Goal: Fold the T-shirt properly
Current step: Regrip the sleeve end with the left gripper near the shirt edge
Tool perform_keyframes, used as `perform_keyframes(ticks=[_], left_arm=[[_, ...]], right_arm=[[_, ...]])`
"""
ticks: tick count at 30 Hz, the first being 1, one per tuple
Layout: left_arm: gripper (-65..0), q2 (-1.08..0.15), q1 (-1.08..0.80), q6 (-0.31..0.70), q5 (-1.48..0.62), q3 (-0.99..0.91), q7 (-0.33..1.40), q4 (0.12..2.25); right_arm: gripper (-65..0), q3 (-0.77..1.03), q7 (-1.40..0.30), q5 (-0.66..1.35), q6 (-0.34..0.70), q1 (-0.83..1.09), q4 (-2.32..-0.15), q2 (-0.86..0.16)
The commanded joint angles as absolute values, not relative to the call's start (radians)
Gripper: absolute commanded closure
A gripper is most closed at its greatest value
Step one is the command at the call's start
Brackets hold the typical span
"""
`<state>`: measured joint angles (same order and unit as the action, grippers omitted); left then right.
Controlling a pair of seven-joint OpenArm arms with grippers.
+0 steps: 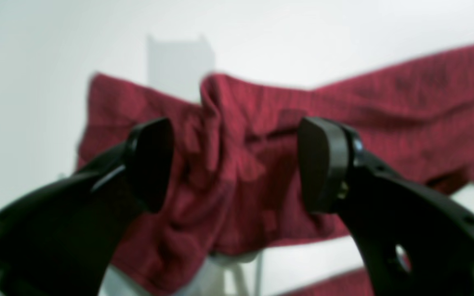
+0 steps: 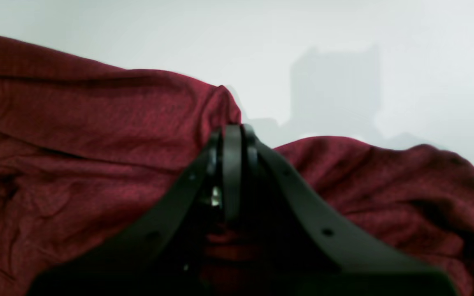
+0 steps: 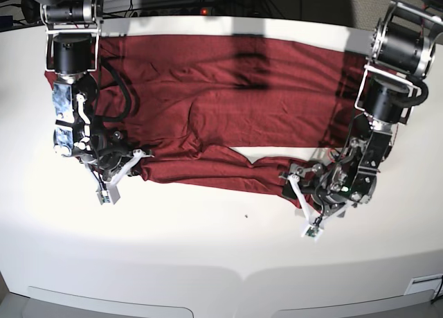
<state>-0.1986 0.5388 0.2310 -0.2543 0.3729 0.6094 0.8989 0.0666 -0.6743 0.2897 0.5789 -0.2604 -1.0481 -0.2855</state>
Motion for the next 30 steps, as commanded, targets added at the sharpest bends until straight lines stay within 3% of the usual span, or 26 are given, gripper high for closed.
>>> perform_keyframes(ticks=[1, 3, 7, 9, 15, 18, 30], left_arm=[[-44.1, -0.202, 0.574, 0.195, -0.234, 0.368, 0.576, 0.916], [-39.4, -0.202, 0.574, 0.136, -0.209, 0.368, 0.564, 0.916], [-15.5, -0.200, 0.573, 0.133, -0.210, 0.368, 0.603, 0.916], [-8.1, -0.199, 0.573, 0.134, -0.210, 0.368, 0.617, 0.916], [-7.7, -0.200, 0.574, 0.134, -0.210, 0.368, 0.628, 0.916], [0.0, -0.200, 0.577, 0.134, -0.209, 0.368, 0.629, 0.916], [0.0, -0.203, 0.617, 0.133, -0.184, 0.368, 0.671, 0.964]], right_arm=[[0.0, 0.065, -0.727, 0.266, 0.576, -0.263, -1.047, -0.291], [0.0, 0.065, -0.732, 0.266, 0.576, -0.263, -1.047, -0.291], [0.0, 0.065, -0.733, 0.266, 0.576, -0.263, -1.047, -0.291], [0.0, 0.065, -0.733, 0.266, 0.576, -0.263, -1.047, -0.291], [0.0, 0.065, -0.732, 0.266, 0.576, -0.263, -1.047, -0.291], [0.0, 0.065, -0.725, 0.266, 0.576, -0.264, -1.047, -0.291], [0.0, 0.065, -0.738, 0.266, 0.592, -0.280, -1.260, -0.316]])
